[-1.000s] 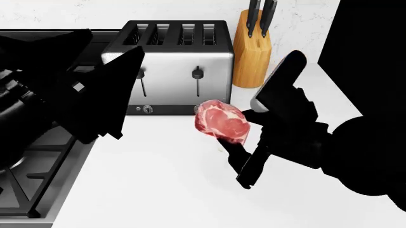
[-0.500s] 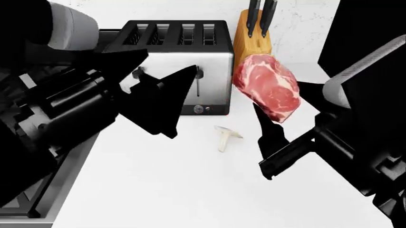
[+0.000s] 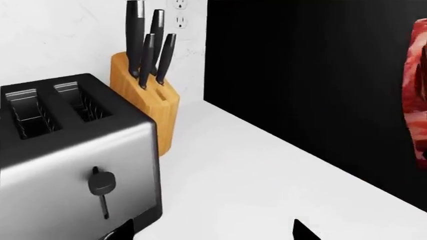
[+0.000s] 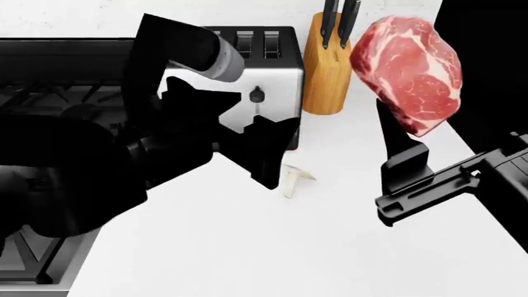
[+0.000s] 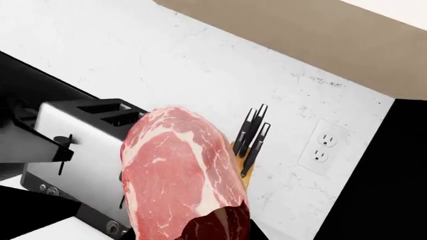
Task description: Place both pans onto different burners. Then place the mushroom and the steak on different pans.
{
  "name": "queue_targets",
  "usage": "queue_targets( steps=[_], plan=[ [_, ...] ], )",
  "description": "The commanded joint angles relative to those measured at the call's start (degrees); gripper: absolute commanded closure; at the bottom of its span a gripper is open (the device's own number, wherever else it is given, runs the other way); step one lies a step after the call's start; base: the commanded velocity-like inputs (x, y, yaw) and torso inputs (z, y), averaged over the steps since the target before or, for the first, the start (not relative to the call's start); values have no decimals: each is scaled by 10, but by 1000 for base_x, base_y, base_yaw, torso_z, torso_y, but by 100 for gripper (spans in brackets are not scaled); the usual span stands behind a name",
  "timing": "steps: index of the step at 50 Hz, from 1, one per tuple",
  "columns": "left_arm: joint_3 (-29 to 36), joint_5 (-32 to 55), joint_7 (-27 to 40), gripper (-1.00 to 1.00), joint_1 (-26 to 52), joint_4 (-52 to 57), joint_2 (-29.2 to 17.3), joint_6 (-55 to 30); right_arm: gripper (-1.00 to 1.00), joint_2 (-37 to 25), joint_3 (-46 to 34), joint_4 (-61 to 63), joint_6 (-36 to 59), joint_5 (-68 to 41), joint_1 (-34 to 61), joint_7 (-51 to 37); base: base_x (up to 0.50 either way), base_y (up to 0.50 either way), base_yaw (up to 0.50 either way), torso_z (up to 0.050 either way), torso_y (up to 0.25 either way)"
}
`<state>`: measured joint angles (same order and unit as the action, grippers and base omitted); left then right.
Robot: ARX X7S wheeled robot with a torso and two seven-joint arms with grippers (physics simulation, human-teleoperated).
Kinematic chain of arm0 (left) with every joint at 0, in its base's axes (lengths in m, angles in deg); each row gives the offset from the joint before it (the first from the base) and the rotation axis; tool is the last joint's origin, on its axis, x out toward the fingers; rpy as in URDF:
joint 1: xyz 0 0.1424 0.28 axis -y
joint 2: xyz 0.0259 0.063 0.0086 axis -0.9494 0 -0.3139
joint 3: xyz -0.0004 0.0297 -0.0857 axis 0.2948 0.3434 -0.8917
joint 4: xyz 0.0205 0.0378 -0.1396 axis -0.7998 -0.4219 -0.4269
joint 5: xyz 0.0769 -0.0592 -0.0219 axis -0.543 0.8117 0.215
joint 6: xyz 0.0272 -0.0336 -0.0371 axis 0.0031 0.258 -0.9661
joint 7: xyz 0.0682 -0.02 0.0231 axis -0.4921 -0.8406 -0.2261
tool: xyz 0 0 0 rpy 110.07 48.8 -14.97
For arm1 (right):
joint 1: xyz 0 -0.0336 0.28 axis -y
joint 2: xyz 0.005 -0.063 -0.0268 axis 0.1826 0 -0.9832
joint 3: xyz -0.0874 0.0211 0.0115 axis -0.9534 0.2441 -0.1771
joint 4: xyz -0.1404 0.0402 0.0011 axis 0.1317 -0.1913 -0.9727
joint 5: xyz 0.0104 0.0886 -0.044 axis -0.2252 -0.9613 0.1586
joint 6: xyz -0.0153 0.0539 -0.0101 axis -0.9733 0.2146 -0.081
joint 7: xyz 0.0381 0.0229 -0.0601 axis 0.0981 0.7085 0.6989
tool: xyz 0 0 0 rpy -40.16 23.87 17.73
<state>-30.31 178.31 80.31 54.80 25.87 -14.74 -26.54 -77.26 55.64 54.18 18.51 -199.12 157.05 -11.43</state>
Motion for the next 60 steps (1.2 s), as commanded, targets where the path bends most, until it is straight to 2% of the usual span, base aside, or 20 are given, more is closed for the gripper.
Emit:
queue_targets(
  steps=[1, 9, 28, 41, 60],
  plan=[
    [43, -42, -35, -100, 24, -58, 40, -27, 100, -9, 11, 18, -6, -19, 16, -22, 0, 0, 0, 0, 0],
    [62, -58, -24, -100, 4, -81, 51, -24, 100, -2, 12, 20, -8, -6, 0, -14, 0, 0, 0, 0, 0],
    [99, -6, 46, -100, -35, -71, 45, -37, 100, -5, 33, 28, -20, 13, -31, 10, 0, 0, 0, 0, 0],
    [112, -44, 17, -100, -42, -100, 64, -31, 100, -6, 46, 35, -28, 25, -52, 22, 0, 0, 0, 1, 1],
    [131, -91, -19, -100, -68, -131, 73, -20, 100, -5, 44, 39, -24, 11, -35, 6, 0, 0, 0, 0, 0]
  ],
)
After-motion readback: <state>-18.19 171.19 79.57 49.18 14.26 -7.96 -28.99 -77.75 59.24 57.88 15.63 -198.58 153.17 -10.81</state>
